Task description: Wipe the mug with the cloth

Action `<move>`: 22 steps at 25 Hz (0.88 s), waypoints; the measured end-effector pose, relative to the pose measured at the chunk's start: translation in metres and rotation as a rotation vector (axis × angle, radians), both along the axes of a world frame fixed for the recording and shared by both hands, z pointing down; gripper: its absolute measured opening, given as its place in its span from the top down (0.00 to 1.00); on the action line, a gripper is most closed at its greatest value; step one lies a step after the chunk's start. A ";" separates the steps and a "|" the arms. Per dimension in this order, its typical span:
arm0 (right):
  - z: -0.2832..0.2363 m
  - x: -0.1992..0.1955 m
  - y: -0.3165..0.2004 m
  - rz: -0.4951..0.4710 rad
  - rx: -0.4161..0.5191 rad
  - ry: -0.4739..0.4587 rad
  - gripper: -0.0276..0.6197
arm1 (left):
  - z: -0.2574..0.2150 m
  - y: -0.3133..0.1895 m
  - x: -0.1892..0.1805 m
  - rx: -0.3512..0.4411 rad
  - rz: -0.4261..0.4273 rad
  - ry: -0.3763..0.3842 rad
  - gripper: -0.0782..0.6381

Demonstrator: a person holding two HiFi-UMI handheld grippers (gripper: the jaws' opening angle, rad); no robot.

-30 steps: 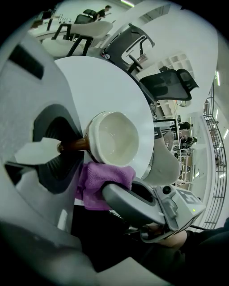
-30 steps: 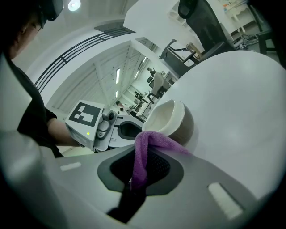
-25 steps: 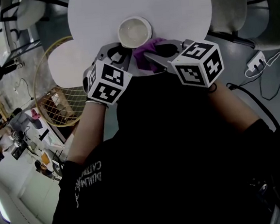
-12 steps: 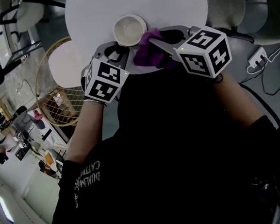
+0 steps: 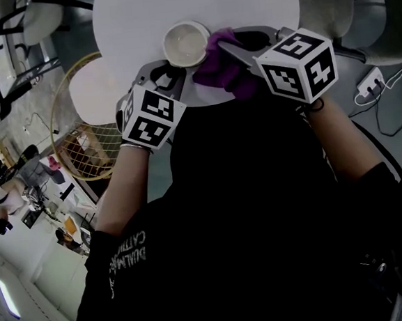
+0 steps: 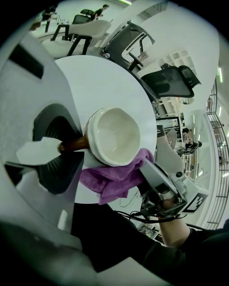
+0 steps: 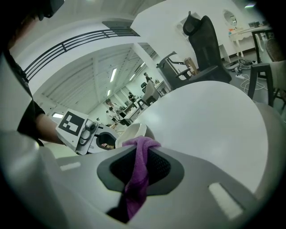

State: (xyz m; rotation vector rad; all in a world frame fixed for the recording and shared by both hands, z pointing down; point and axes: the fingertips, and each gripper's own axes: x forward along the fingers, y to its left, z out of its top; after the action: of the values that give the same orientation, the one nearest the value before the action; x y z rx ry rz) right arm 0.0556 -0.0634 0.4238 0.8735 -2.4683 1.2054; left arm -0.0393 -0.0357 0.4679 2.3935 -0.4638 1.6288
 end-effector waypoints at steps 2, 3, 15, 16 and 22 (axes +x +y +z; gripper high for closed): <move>0.001 0.001 0.000 0.004 -0.005 -0.007 0.88 | 0.000 0.001 0.001 -0.001 0.004 -0.004 0.79; 0.002 0.002 0.000 0.006 -0.008 -0.009 0.88 | 0.000 0.002 0.001 -0.001 0.007 -0.006 0.79; 0.010 0.007 -0.008 0.015 -0.003 0.035 0.88 | 0.002 0.009 0.002 -0.020 0.093 -0.038 0.77; 0.010 0.008 -0.009 0.018 -0.003 0.042 0.88 | 0.002 0.010 0.003 -0.022 0.100 -0.041 0.77; 0.013 0.008 -0.022 0.017 0.012 0.073 0.88 | 0.004 0.010 0.003 -0.049 0.150 -0.062 0.75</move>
State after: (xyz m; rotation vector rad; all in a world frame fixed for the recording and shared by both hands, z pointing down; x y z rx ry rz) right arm 0.0633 -0.0857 0.4363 0.9267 -2.4175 1.1447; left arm -0.0364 -0.0261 0.4716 2.3985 -0.2569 1.7590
